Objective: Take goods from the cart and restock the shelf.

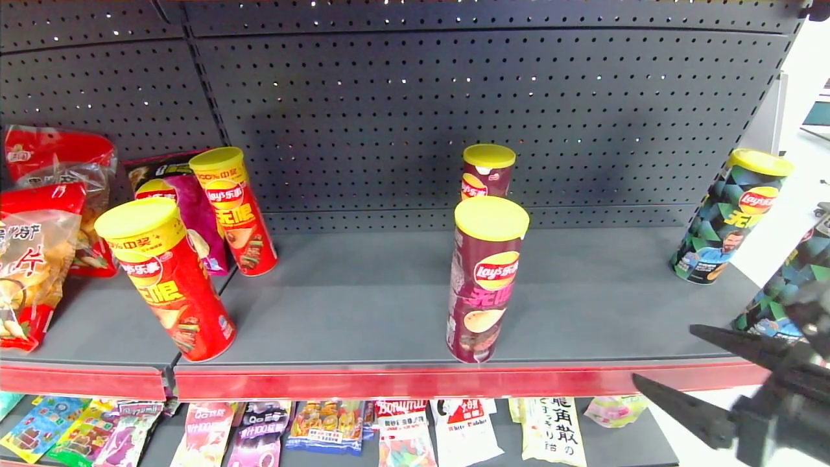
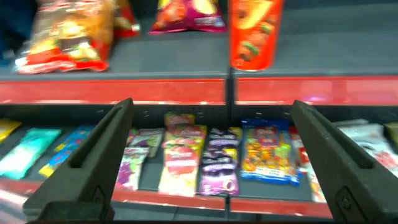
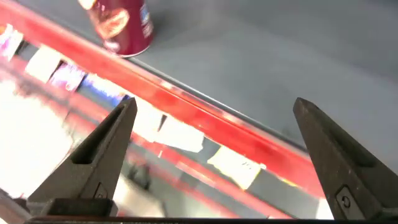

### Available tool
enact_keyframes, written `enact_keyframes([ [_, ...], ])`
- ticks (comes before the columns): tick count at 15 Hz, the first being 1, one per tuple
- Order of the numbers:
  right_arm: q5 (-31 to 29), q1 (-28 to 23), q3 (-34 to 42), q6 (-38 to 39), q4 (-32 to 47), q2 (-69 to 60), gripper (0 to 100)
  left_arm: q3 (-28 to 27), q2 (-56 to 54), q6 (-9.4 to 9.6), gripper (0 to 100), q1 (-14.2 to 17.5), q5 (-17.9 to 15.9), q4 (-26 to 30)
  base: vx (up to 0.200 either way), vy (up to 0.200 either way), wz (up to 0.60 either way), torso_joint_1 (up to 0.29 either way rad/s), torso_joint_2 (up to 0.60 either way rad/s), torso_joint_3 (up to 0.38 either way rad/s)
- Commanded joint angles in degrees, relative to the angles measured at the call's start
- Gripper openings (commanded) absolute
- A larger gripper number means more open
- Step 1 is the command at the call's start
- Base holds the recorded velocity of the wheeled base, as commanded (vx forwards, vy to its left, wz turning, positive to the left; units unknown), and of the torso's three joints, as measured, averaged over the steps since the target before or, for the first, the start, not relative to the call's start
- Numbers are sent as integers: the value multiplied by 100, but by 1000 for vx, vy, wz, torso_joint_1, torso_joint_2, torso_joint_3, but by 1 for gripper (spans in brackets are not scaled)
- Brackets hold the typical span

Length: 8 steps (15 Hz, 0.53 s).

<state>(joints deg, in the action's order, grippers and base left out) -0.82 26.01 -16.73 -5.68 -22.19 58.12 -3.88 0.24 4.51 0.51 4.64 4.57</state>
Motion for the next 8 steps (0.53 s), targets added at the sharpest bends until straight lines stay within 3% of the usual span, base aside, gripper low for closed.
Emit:
enact_keyframes([
  [1,-648,-316,864,-12,663,-2710,100,1,2,-3,100,2,-78,0,0,0,0,0,0,0],
  [5,-982,-694,794,-21,3581,-5716,100,1,2,-20,100,2,-289,0,0,0,0,0,0,0],
  [8,-1966,-879,512,111,4214,-5742,100,1,2,-29,100,2,-297,9,0,0,0,0,0,0],
])
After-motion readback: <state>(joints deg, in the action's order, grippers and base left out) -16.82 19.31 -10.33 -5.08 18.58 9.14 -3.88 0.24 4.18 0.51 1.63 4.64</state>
